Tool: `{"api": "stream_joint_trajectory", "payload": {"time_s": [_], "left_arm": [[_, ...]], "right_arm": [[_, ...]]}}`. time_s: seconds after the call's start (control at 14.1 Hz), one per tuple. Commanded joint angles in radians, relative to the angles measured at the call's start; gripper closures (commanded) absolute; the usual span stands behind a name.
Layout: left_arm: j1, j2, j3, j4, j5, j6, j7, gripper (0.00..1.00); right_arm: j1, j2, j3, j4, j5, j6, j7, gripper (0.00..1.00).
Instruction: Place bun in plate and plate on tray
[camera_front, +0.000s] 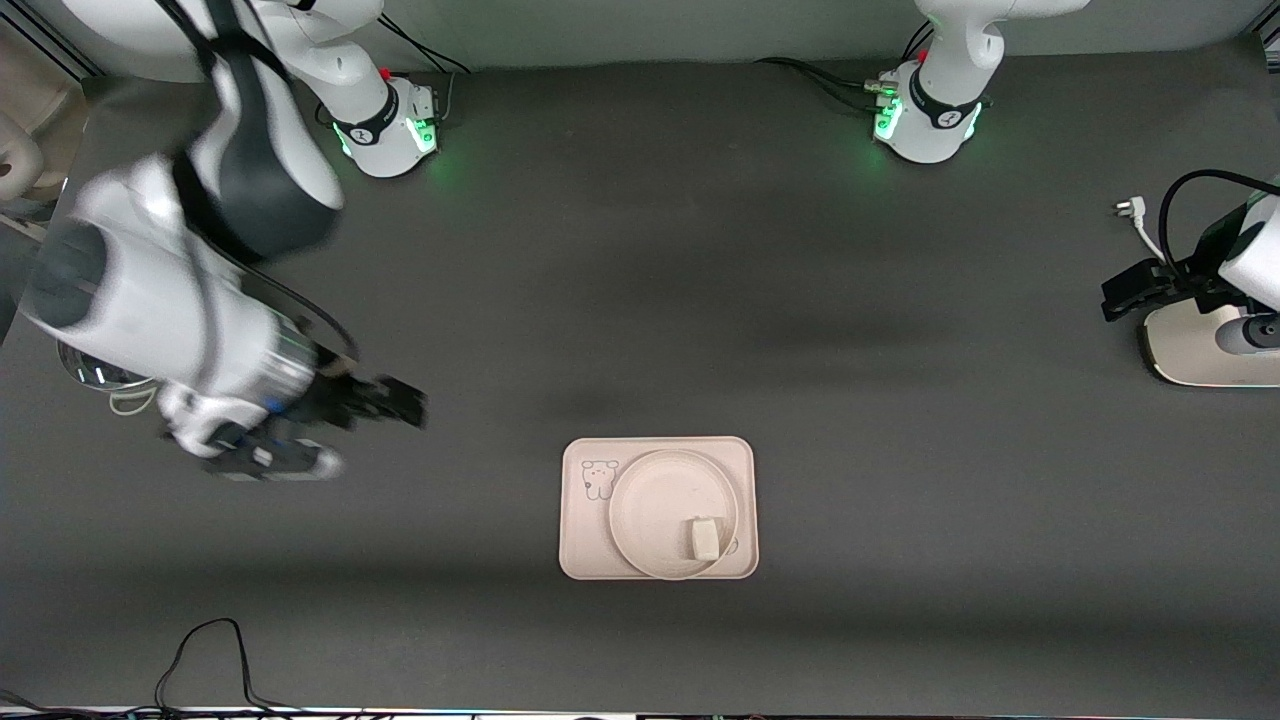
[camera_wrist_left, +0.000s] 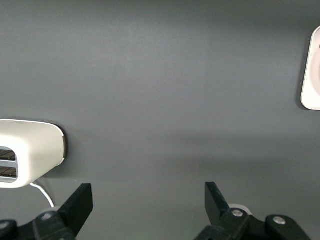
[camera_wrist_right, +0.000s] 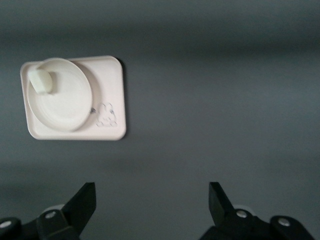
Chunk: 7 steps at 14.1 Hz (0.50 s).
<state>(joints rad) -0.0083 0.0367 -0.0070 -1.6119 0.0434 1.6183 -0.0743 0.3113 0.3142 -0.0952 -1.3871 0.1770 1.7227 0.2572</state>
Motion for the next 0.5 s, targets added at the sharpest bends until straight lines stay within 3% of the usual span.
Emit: {"api": "stream_joint_trajectory", "payload": {"time_s": [0.0, 0.21, 0.43], "left_arm": [[-0.009, -0.012, -0.002, 0.009, -0.007, -0.024, -0.021, 0.00], [-0.009, -0.021, -0.044, 0.009, -0.004, -0.026, -0.096, 0.00], [-0.007, -0.020, -0.045, 0.012, -0.003, -0.020, -0.091, 0.00]], "right_arm": [[-0.055, -0.108, -0.006, -0.075, -0.013, -0.080, -0.036, 0.00], [-0.106, -0.194, -0.006, -0.107, -0.034, -0.130, -0.046, 0.00], [-0.103, -0.269, -0.001, -0.176, -0.145, -0.153, -0.044, 0.00]]}}
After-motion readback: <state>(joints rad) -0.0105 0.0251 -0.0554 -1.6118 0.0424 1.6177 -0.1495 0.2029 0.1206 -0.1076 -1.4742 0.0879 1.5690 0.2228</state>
